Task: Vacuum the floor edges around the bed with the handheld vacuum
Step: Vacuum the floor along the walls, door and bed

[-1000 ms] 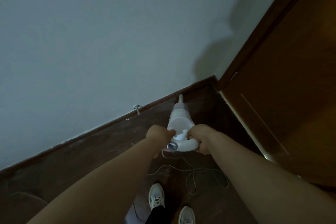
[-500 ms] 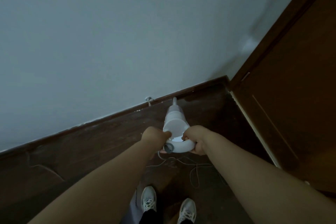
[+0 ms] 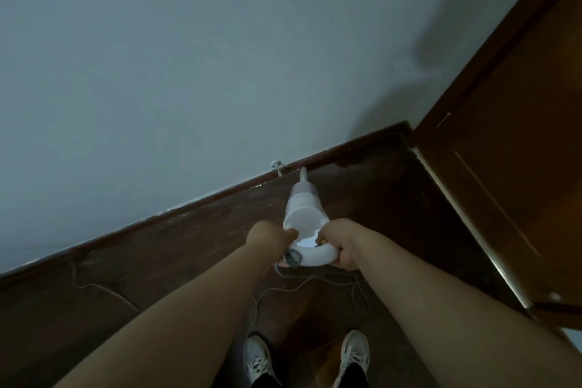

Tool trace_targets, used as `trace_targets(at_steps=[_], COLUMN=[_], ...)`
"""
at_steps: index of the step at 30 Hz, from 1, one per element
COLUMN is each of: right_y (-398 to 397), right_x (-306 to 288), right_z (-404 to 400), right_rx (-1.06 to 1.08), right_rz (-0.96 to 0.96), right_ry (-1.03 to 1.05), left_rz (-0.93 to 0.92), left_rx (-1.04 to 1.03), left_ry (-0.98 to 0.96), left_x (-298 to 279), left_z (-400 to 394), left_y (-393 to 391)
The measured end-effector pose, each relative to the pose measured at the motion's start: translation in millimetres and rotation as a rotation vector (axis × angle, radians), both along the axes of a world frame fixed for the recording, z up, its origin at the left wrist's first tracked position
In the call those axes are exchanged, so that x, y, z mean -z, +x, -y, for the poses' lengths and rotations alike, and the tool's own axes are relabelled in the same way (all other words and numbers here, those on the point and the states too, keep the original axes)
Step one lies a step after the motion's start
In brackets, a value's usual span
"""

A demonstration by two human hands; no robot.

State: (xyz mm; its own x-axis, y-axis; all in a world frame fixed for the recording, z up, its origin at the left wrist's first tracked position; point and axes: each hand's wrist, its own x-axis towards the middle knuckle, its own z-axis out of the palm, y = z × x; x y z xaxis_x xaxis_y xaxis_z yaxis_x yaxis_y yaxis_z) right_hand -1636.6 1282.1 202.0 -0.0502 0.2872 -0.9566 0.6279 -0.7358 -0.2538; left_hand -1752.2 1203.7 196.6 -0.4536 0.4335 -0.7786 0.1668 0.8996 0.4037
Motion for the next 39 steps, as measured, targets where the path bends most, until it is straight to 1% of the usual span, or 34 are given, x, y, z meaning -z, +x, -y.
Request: trace_targets(at_steps=[3, 7, 9, 15, 21, 30, 34, 39], right_y=[-22.3, -41.8, -49.0, -64.3, -67.5, -27.5, 10.9, 60.8], right_x=[0.6, -0.6, -2.1, -0.1, -2.6, -3.0, -5.3, -5.1], right_z=[22.1, 43.3, 51.6, 72.8, 80.1, 64.6, 41.0, -2.1], right_rx=[0.011, 0.022, 0.019, 0.013, -0.024, -0.035, 0.002, 0.026], right_rz=[-0.002, -0.002, 0.008, -0.012, -0.017, -0.039, -0.024, -0.003], right_ry=[-0.002, -0.01, -0.009, 0.0, -0.01, 0.0, 0.005, 0.034], left_rz=[0.01, 0.016, 0.02, 0.062, 0.041, -0.005, 0.02, 0.032], left_rx=[0.007, 0.035, 0.057, -0.027, -0.043, -0.007, -0.033, 0.009], left_ry=[-0.005, 0.036, 0.013, 0.009, 0.007, 0.025, 0.009, 0.025], left_x=[-0.3, -0.8, -1.7, -1.7, -6.6, -12.3, -13.2, -3.4], left_z=[21.3, 41.8, 49.5, 72.3, 83.9, 69.8, 43.9, -1.4], left_y=[-23.7, -45.0, -51.5, -66.6, -68.6, -24.0, 15.2, 64.4])
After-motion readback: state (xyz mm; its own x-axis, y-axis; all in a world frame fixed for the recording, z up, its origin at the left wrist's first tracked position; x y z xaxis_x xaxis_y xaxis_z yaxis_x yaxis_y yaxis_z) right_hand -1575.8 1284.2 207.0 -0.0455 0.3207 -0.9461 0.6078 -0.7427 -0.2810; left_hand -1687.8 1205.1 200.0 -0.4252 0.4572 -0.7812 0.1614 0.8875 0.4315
